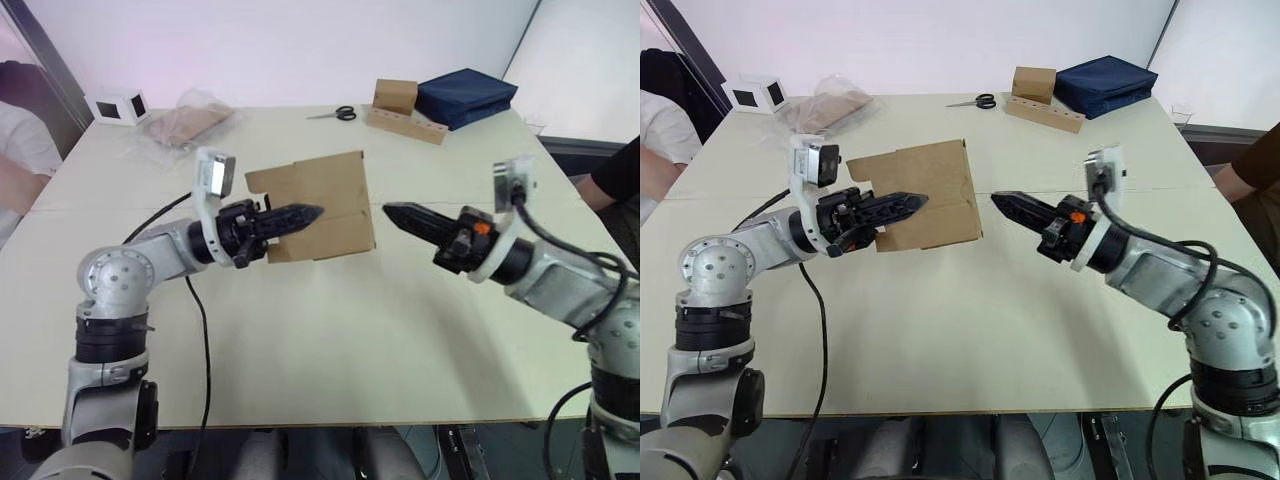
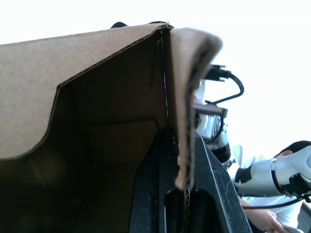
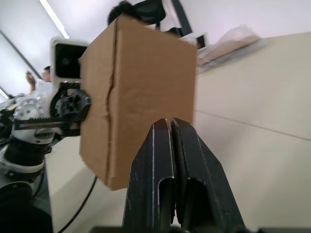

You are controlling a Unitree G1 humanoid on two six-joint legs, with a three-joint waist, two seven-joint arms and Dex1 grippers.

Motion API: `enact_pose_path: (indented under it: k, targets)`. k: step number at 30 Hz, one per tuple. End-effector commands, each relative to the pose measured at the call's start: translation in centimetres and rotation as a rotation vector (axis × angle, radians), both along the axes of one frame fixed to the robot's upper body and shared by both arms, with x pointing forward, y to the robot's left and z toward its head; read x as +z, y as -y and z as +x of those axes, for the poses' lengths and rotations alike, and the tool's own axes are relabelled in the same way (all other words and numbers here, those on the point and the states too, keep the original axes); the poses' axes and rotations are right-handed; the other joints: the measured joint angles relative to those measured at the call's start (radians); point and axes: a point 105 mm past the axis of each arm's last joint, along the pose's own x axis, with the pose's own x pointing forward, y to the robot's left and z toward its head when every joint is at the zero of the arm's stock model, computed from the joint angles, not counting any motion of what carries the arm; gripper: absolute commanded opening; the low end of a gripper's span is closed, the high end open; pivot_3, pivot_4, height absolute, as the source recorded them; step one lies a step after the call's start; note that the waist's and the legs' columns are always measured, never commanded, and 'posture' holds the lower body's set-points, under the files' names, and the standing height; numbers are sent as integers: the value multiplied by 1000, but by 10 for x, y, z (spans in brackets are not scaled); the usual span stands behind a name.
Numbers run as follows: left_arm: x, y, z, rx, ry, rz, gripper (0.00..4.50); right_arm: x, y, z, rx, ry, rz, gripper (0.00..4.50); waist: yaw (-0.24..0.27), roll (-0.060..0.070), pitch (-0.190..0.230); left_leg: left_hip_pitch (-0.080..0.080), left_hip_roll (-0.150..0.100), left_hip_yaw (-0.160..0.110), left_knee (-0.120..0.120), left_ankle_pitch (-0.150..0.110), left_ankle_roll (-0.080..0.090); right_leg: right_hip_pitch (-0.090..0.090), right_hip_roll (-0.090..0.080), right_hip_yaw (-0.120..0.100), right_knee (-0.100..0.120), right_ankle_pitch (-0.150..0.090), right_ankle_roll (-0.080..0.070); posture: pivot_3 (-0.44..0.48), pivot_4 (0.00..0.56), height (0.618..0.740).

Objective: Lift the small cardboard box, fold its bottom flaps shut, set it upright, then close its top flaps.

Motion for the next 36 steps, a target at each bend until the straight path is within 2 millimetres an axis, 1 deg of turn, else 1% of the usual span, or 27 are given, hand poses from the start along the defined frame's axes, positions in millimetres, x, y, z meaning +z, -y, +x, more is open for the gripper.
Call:
enact_pose_path:
  k: [1,5,10,18,26,31,36]
  targets:
    - [12,0,-5,-14,49,-26,0,12,-9,-9,33,58,16,59,0,0,0,0,0,0,0,0,0,0,0,0,0,0,0,0,150,740]
    - [10,2,-5,-14,46,-26,0,13,-20,-14,63,59,26,59,0,0,0,0,0,0,0,0,0,0,0,0,0,0,0,0,150,740]
    - [9,5,-6,-25,43,-29,0,11,-27,-15,79,56,19,59,0,0,0,0,0,0,0,0,0,0,0,0,0,0,0,0,150,740]
    - [8,8,-14,-75,42,-13,0,9,-30,-20,113,56,-12,59,0,0,0,0,0,0,0,0,0,0,0,0,0,0,0,0,150,740]
    - [8,10,-13,-77,42,-9,0,11,-36,-26,162,67,-24,59,0,0,0,0,0,0,0,0,0,0,0,0,0,0,0,0,150,740]
    - [6,9,-12,-64,45,4,0,11,-32,-23,138,73,-35,59,0,0,0,0,0,0,0,0,0,0,0,0,0,0,0,0,150,740]
    - [6,2,-8,-32,60,34,0,13,-15,-16,76,79,-58,59,0,0,0,0,0,0,0,0,0,0,0,0,0,0,0,0,150,740]
